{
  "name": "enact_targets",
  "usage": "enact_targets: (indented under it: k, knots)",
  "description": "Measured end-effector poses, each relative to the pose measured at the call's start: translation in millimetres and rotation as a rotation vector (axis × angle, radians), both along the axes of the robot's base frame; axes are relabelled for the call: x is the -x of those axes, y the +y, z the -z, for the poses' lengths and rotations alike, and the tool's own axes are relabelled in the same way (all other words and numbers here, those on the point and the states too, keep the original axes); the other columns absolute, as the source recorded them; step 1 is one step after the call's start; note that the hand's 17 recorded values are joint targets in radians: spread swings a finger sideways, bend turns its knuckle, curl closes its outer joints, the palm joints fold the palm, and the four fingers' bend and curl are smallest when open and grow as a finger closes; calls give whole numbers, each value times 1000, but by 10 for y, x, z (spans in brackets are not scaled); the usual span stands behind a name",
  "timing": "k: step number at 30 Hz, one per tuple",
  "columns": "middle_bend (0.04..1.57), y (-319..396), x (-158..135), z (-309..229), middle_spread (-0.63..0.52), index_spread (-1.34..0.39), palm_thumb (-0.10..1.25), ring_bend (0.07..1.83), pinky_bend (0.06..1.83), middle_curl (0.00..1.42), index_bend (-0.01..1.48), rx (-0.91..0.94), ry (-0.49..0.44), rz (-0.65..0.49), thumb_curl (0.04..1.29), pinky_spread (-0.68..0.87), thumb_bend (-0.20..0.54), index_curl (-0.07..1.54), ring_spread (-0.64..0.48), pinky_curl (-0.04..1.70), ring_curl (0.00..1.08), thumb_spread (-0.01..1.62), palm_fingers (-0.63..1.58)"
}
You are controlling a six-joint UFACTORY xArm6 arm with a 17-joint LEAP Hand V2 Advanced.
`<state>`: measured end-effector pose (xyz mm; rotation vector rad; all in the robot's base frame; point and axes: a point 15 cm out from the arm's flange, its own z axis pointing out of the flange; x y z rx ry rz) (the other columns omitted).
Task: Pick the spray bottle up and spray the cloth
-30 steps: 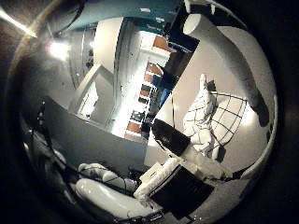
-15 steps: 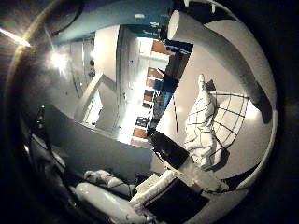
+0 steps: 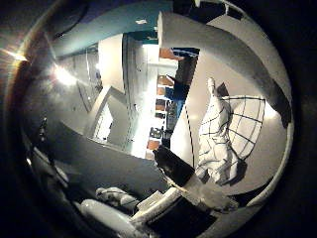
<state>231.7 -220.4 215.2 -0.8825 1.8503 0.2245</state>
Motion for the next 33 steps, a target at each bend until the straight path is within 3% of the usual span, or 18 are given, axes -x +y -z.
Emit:
enact_targets:
  k: [15,33]
  knots:
    - [284,-73,-408,10,210,-83,425,570,532,364,151,10,0,6,288,386,-28,264,212,286,272,1036,90]
    - [292,-483,-901,172,201,-58,450,561,477,366,156,38,17,73,294,378,-24,277,215,277,267,1028,147]
